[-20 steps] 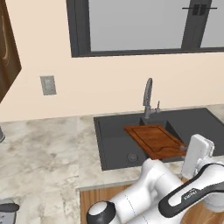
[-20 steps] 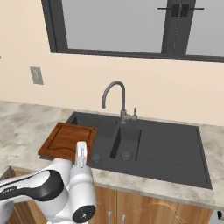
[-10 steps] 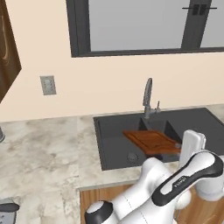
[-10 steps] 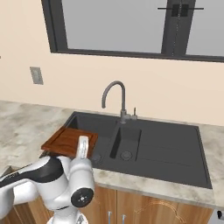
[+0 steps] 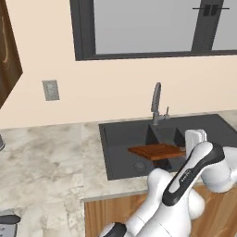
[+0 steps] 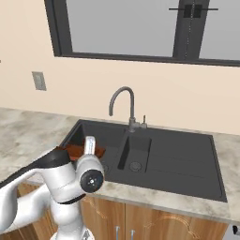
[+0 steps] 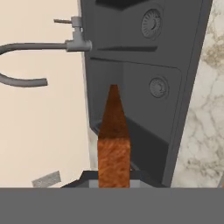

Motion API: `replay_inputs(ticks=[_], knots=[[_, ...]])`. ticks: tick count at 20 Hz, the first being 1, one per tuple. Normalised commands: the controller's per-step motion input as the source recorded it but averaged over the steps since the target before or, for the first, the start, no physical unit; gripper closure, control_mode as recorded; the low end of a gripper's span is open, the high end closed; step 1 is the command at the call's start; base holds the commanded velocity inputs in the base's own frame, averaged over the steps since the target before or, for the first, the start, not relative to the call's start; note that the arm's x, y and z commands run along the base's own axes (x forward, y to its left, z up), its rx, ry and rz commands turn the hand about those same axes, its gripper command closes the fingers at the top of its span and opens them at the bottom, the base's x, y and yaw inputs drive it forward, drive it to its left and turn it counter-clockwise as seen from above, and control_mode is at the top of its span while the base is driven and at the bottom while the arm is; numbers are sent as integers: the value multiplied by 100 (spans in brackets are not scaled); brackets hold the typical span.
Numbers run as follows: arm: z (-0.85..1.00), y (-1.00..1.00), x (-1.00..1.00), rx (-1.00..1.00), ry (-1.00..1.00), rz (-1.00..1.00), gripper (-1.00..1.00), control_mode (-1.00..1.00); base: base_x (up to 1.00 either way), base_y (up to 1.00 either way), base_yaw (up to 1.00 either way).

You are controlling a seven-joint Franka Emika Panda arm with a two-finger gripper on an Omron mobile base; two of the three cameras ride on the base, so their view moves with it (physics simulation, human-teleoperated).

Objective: Move the cutting board and knife to the sink. Then move spray from the cabinet to the counter.

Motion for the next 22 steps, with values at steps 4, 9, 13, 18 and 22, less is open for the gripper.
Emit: replay_inputs(ticks=[4,9,13,18,22], knots=[[-13,38,44,-10,14,-17,100,-100,0,0,0],[-26,39,39,-7,12,-16,100,-100,0,0,0],[-42,31,32,-4,6,-12,100,-100,0,0,0],[-42,13,26,-1,0,-7,100,-100,0,0,0],[-34,8,14,1,0,0,100,-100,0,0,0]])
